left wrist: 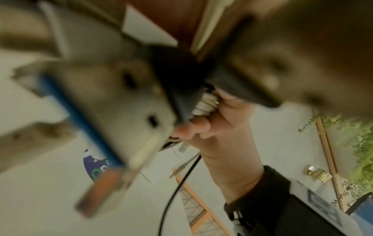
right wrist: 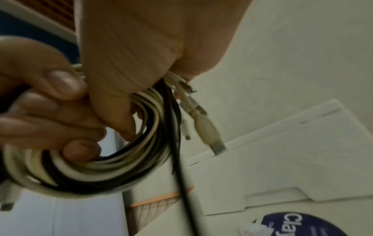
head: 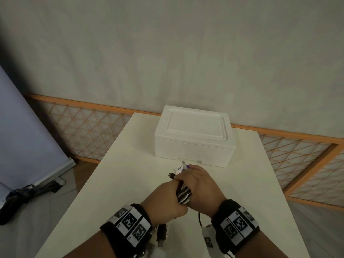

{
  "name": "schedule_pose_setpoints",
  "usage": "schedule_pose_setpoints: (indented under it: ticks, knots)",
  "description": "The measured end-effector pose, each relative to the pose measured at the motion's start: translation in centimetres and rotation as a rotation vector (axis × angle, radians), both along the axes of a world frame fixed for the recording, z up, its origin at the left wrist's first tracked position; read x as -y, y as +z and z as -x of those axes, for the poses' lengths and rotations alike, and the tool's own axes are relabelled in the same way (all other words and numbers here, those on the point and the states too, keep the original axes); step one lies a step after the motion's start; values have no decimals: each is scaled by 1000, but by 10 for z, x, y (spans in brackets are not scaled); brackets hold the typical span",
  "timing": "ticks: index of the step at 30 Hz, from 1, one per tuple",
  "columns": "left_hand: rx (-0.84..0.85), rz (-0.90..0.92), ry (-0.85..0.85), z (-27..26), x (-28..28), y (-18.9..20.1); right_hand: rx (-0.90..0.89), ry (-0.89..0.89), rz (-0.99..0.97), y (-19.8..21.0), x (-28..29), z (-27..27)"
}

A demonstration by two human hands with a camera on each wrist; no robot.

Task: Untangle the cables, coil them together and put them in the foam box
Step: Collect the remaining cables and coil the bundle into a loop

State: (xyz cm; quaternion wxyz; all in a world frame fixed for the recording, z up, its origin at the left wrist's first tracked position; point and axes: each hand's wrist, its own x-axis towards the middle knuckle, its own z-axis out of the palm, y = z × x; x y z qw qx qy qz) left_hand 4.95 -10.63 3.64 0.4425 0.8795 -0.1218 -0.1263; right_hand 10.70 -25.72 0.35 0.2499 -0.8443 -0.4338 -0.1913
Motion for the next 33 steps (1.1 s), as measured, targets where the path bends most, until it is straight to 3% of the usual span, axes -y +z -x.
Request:
schedule_pose_setpoints:
  ticks: [5,9,17,19,24,29,33]
  knots:
    - [122,52,14,2,-4,-3,0,-45,-185,-1,-1,3]
    - [158,23,11,1,-6,-1,60,-85,-95,7,-1,5]
    - [163,-70,42,-5,-4,-8,-69,-159,95,8,-3,-1]
    - [124,-17,56,-8,-7,-12,-115,-179,105,10,-3,-2]
    - [-90,318,118,-1,-23,-16,-180,-234,92,20,-2,2]
    - [30,120,89,-1,-24,-19,-177,-217,-39,20,-8,7]
    - [22,284,126,2,-21,-10,-271,-208,-42,20,-8,4]
